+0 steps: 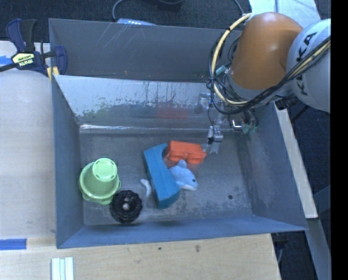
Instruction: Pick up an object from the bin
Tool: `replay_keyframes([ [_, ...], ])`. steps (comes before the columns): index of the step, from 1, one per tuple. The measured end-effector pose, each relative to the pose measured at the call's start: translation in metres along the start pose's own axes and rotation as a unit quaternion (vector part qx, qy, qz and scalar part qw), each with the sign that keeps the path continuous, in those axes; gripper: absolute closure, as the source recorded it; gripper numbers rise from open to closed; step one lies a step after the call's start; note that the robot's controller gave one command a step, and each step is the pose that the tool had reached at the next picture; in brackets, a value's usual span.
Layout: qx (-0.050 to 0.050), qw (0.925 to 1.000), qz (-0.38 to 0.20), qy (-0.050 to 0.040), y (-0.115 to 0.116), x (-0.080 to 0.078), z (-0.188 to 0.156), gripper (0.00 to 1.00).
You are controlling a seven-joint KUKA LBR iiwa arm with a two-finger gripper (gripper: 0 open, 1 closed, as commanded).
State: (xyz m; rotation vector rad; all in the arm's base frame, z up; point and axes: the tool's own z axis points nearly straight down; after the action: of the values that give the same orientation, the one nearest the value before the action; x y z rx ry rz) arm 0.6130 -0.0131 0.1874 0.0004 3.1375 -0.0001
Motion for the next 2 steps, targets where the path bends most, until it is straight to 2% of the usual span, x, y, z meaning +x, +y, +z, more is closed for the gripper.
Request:
replay_keyframes([
  [1, 0.0, 1.0, 0.0, 0.0, 0.0, 0.0, 0.0, 0.0],
  [2, 0.0, 0.9993, -0.038, -0.0032, 0.01, 0.01, 0.043, 0.0],
])
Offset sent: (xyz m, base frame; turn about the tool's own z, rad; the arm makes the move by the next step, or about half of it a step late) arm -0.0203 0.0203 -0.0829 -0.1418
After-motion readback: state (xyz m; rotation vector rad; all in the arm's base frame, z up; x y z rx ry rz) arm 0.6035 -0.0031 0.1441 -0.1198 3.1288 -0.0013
